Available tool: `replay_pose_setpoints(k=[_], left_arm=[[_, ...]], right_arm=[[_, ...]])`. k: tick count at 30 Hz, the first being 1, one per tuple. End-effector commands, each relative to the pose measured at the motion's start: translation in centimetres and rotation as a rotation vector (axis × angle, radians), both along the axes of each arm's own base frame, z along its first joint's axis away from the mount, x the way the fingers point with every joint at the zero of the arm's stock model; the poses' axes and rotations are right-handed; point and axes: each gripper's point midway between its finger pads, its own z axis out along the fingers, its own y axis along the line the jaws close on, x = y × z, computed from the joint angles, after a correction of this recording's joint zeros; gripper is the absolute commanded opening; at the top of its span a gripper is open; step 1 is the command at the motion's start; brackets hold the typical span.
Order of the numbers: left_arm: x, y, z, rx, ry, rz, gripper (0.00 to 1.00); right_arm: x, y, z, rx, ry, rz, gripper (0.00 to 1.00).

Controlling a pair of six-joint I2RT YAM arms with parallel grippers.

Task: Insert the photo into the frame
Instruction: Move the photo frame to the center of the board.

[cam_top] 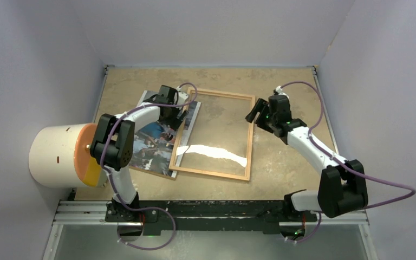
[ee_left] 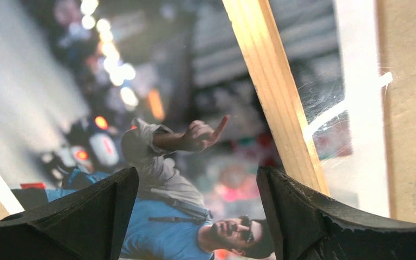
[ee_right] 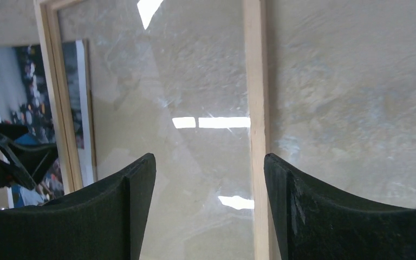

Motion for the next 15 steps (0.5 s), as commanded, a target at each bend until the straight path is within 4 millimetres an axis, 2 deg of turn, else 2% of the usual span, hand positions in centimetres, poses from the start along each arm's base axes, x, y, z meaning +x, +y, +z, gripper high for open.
replay_pose_setpoints(k=[1, 7, 10, 15], left_arm=[[-0.3, -2.6, -0.3, 0.015, 0.014, -0.074, 0.86], [-1.1, -5.9, 0.5, 0.021, 0.005, -0.155, 0.86], [-1.9, -7.4, 0.5, 0.035, -0.001, -0.183, 0.86], [-2.7, -8.3, 0.4, 0.036, -0.002, -0.191, 0.85]], right_arm=[[-0.5, -1.6, 0.2, 0.04, 0.011, -0.005, 0.76], [-0.3, -4.1, -0.9, 0.086, 0.035, -0.06, 0.77], [0.1, -6.0, -1.8, 0.061, 0.058, -0.116, 0.79], [1.1, -8.6, -4.0, 0.0, 0.121, -0.195, 0.83]])
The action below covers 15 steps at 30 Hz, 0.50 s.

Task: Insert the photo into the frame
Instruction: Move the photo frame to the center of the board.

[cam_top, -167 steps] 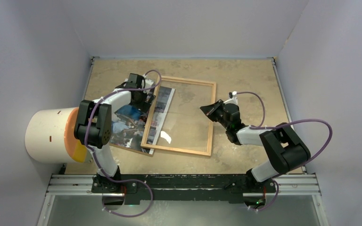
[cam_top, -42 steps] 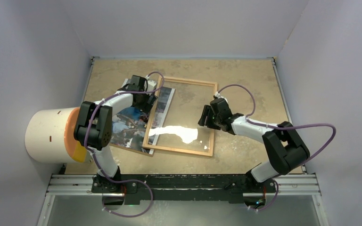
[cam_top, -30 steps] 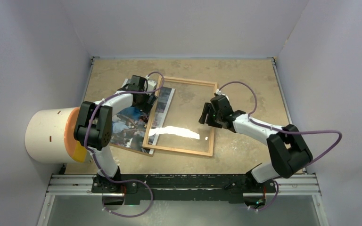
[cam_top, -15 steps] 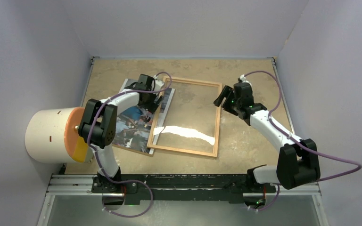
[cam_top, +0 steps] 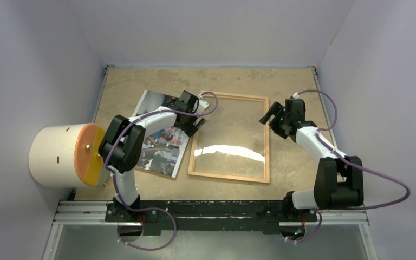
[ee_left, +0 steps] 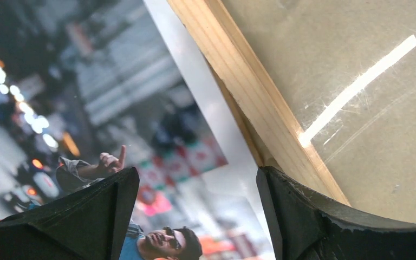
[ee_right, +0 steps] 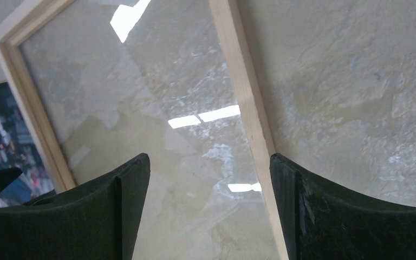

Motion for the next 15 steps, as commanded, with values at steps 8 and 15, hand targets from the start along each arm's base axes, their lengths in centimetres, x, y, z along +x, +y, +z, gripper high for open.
replay_pose_setpoints(k=[8, 15], left_arm=[[0.6, -2.6, 0.3, -0.004, -0.028, -0.04, 0.86], [1.8, -4.3, 0.2, -0.018, -0.033, -0.051, 0.86]], right_arm=[[2.7, -3.9, -2.5, -0.084, 0.051, -0.109, 0.87], [1.6, -5.0, -3.0, -0.086, 0.06, -0.146, 0.87]])
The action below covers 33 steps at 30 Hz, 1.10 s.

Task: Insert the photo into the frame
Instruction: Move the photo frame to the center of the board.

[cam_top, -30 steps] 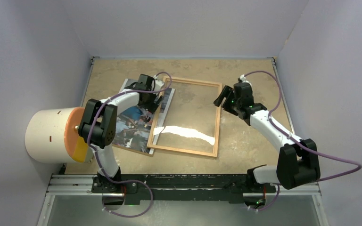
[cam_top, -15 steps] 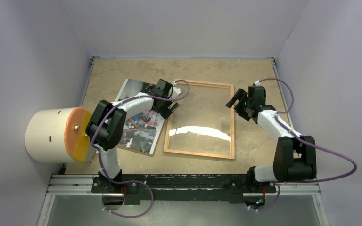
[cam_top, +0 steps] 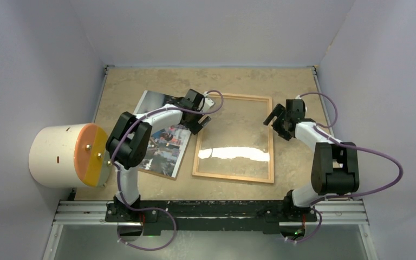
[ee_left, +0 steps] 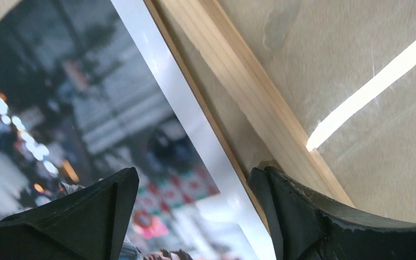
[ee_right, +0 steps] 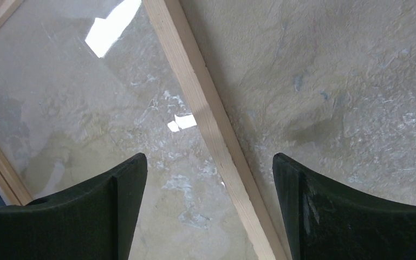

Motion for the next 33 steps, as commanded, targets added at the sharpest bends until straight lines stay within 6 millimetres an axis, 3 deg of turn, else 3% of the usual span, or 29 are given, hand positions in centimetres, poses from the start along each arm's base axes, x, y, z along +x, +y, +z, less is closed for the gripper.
replay_pose_setpoints(k=[1, 5, 8, 10, 13, 18, 22, 25, 27, 29, 30, 33], left_arm=[[0.6, -2.2, 0.6, -0.026, -0.022, -0.027, 0.87], [0.5, -2.6, 1.7, -0.032, -0.036, -0.041, 0.88], [1.0, -2.2, 4.3, -0.036, -0.067, -0.042, 0.91], [1.8, -1.3, 6.5, -0.056, -0.097, -0.026, 0.93], [4.2, 1.9, 10.2, -0.081, -0.149, 0.049, 0.99], [8.7, 11.4, 13.7, -0.029, -0.24, 0.241, 0.99], [10.7, 19.7, 14.3, 0.078, -0.294, 0.407, 0.99], [11.2, 25.5, 14.0, 0.164, -0.312, 0.527, 0.98], [11.2, 28.3, 13.3, 0.22, -0.316, 0.592, 0.97], [11.2, 29.4, 12.3, 0.249, -0.305, 0.618, 0.97], [10.8, 30.8, 11.7, 0.274, -0.294, 0.648, 0.96], [10.4, 32.3, 9.9, 0.359, -0.298, 0.678, 0.96]], right_arm=[[0.6, -1.5, 1.7, -0.022, -0.065, -0.042, 0.87], [0.6, -1.6, 3.5, -0.024, -0.104, -0.047, 0.88], [1.8, -2.2, 6.5, -0.061, -0.189, -0.066, 0.87], [2.6, -0.6, 8.9, -0.047, -0.254, -0.041, 0.87], [3.6, 4.4, 11.6, -0.033, -0.309, 0.04, 0.86], [4.0, 17.8, 14.6, 0.041, -0.368, 0.258, 0.85], [3.5, 27.5, 13.4, 0.046, -0.336, 0.408, 0.85], [3.1, 33.1, 12.4, 0.052, -0.321, 0.489, 0.84], [2.9, 36.0, 11.3, 0.044, -0.301, 0.529, 0.84], [2.8, 38.1, 10.1, 0.037, -0.278, 0.554, 0.84], [2.9, 38.8, 9.5, 0.034, -0.266, 0.559, 0.84], [3.0, 39.8, 7.7, 0.033, -0.236, 0.558, 0.84]])
